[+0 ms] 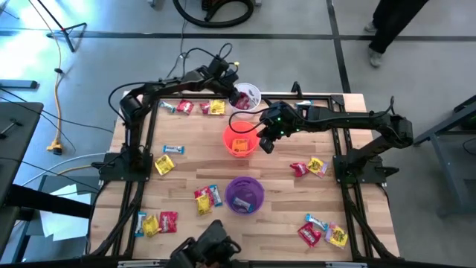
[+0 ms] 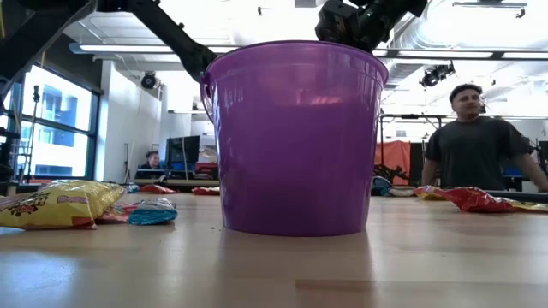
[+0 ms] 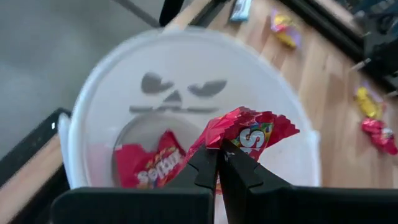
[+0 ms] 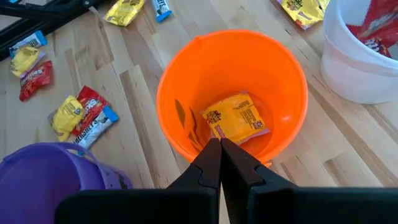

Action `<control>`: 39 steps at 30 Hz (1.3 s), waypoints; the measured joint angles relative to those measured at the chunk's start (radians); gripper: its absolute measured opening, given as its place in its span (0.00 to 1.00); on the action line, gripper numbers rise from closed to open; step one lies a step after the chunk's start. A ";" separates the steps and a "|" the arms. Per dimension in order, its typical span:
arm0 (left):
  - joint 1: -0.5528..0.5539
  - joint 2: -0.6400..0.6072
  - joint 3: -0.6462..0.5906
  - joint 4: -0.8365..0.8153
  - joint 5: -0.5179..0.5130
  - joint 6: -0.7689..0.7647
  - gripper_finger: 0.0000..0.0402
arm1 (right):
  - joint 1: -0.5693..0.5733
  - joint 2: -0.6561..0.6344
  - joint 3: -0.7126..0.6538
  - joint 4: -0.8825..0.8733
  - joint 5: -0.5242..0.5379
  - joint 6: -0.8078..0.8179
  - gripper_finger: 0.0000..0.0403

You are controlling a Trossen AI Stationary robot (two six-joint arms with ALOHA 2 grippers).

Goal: Sort candy
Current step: Put the red candy into the white bucket

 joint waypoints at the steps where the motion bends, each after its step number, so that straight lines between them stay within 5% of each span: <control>1: 0.000 0.004 0.002 -0.001 -0.008 0.000 0.00 | 0.000 0.000 0.000 0.000 0.000 0.000 0.00; 9: -0.001 0.003 0.006 0.002 -0.050 0.050 0.04 | 0.000 0.000 0.000 0.007 0.000 0.000 0.00; 21: -0.009 -0.063 0.005 -0.046 -0.057 0.122 0.23 | 0.000 0.000 0.000 0.013 0.009 -0.007 0.00; 27: -0.018 -0.143 -0.010 -0.030 -0.100 0.233 0.21 | 0.000 0.000 0.000 0.019 0.031 -0.005 0.00; 39: -0.069 -0.408 -0.450 0.401 -0.126 0.077 0.01 | 0.002 0.000 0.000 0.038 0.086 -0.040 0.00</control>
